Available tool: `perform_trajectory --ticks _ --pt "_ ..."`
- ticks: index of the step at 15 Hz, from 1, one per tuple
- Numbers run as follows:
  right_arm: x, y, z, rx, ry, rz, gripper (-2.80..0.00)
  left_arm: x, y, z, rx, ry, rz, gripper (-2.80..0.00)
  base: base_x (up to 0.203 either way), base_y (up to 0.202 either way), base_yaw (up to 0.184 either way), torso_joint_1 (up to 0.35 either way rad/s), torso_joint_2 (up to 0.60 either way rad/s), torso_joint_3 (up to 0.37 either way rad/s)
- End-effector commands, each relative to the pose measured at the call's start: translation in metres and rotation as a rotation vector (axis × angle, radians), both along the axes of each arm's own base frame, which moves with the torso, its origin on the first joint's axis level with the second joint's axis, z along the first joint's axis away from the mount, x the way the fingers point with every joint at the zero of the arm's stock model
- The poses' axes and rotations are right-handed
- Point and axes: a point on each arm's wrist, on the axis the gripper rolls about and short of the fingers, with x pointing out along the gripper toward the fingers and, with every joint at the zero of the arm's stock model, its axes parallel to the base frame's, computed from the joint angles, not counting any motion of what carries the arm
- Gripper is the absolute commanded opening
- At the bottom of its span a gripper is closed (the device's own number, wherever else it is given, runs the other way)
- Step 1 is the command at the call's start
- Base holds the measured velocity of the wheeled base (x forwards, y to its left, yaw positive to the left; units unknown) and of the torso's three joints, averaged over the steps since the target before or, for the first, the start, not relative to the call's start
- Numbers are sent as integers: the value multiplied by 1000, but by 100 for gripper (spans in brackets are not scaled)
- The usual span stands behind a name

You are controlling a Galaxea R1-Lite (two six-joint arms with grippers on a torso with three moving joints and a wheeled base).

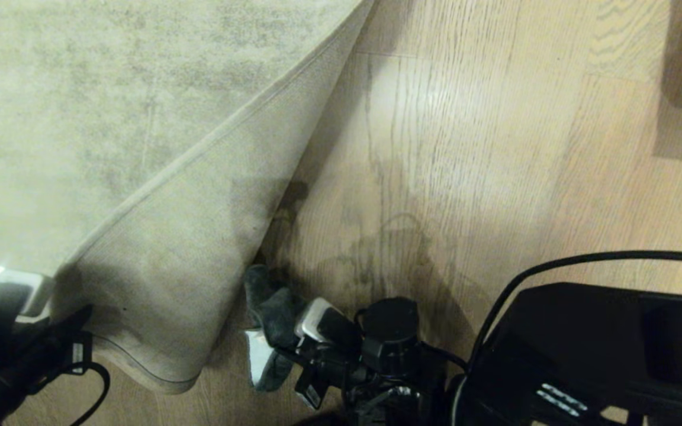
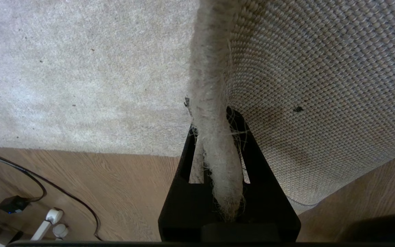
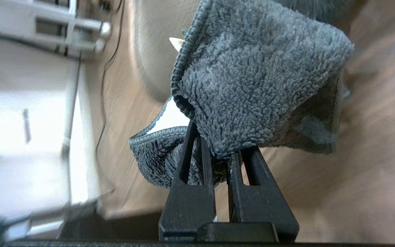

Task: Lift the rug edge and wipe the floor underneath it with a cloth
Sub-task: Wipe the floor under the carpet with a rag

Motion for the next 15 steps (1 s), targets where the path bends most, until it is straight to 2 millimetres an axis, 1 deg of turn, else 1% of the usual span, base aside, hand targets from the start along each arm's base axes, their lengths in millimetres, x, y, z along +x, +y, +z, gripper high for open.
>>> perform_trajectory --ticks 1,3,4,7,8,11,15 --pt "17 14 -20 27 -20 -22 -280 0 0 1 5 -9 -2 -280 0 0 0 0 0 0" --pt "36 13 -22 57 -43 -69 -280 0 0 1 5 -7 -2 -280 0 0 0 0 0 0" --pt "45 11 -20 76 -58 -89 -280 0 0 1 6 -6 -4 -280 0 0 0 0 0 0" --pt "73 3 -2 142 -115 -172 -280 0 0 1 6 -5 -1 -280 0 0 0 0 0 0" --pt "79 -2 8 160 -131 -197 -280 0 0 0 5 -2 -3 -280 0 0 0 0 0 0" --pt "90 -18 38 207 -173 -248 -280 0 0 0 5 -2 -7 -280 0 0 0 0 0 0" --pt "90 -32 78 250 -213 -274 -280 0 -1 0 7 0 -11 -280 0 0 0 0 0 0"
